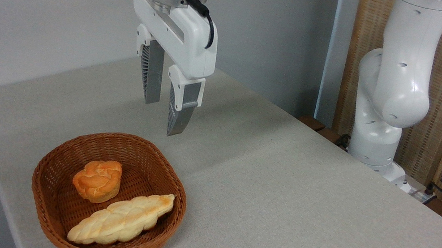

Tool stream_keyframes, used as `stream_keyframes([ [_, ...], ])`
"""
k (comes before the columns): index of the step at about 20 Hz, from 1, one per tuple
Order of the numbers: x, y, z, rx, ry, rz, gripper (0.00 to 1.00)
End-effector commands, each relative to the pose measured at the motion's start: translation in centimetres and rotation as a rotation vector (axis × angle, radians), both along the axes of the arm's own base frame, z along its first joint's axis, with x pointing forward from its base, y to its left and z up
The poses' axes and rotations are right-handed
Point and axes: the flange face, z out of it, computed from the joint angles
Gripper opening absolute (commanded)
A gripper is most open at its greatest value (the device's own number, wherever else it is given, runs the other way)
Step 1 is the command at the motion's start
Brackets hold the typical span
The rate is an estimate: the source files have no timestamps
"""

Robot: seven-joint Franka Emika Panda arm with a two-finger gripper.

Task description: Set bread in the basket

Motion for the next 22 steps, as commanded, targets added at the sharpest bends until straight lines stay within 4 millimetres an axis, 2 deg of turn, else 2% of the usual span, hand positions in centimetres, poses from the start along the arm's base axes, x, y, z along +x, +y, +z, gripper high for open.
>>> stream_keyframes([
  [1,-0.6,0.5,1.0,0.044,0.034,0.032,1.0],
  [5,-0.3,1.4,0.5,0.085,0.051,0.04,1.0],
  [6,-0.1,0.8,0.0,0.131,0.08,0.02,1.0],
  [8,0.7,-0.5,0.3,0.192,0.107,-0.009,1.0],
  [17,1.4,-0.4,0.7,0.137,0.089,0.014,1.0],
  [19,1.8,0.5,0.2,0.113,0.099,0.036,1.0],
  [22,2.0,-1.4,0.4,0.127,0.092,0.003,1.0],
])
